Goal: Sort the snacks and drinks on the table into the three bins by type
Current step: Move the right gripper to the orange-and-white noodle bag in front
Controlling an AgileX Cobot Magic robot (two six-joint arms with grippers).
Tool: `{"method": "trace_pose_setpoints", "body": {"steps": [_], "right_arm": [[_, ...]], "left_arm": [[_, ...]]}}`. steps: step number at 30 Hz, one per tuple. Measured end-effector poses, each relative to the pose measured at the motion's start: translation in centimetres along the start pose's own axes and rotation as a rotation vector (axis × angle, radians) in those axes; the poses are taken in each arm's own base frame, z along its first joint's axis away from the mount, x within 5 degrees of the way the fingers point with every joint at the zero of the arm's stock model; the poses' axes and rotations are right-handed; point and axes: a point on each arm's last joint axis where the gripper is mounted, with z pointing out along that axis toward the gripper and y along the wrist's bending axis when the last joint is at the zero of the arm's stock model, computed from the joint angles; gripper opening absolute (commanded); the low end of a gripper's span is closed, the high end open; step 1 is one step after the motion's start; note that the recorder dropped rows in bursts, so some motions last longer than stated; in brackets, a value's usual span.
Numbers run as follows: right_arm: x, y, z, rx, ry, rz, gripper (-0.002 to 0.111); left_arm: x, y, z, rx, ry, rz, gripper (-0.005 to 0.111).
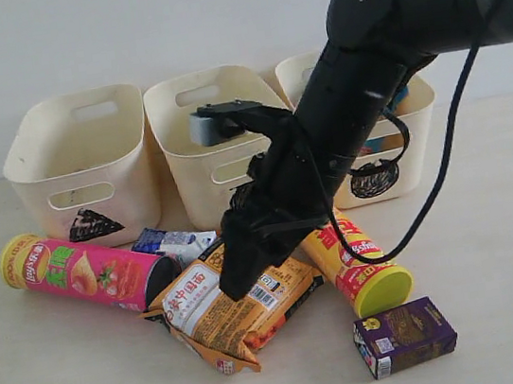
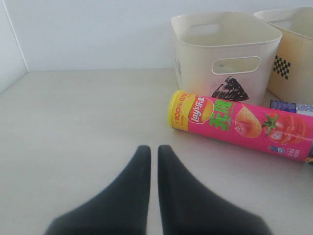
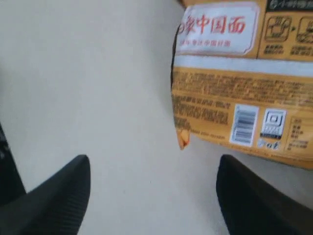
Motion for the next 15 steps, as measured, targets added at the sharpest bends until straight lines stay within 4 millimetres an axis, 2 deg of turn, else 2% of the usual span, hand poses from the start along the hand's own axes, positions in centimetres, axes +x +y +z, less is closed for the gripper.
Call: {"method": "trace_pose_setpoints", "body": {"steps": [5,7,10,15], "right_arm": [[-0.7,-1.7,1.9,0.051,-0.07,0.066,0.086],[-0.7,-2.5,3.0,0.064,-0.072,0.081,0.09],[-0.7,-3.6,4.3,0.094,-0.084,0.087,0.09],[-1.0,-4.3,4.7,0.136,-0.12,0.048,0.09]], "left_arm": [[0.0,0.0,0.0,0.0,0.0,0.0,0.004],[0.0,0.0,0.0,0.0,0.0,0.0,0.004],[0.0,0.0,0.0,0.0,0.0,0.0,0.004],[0.0,0.0,0.0,0.0,0.0,0.0,0.004]]}}
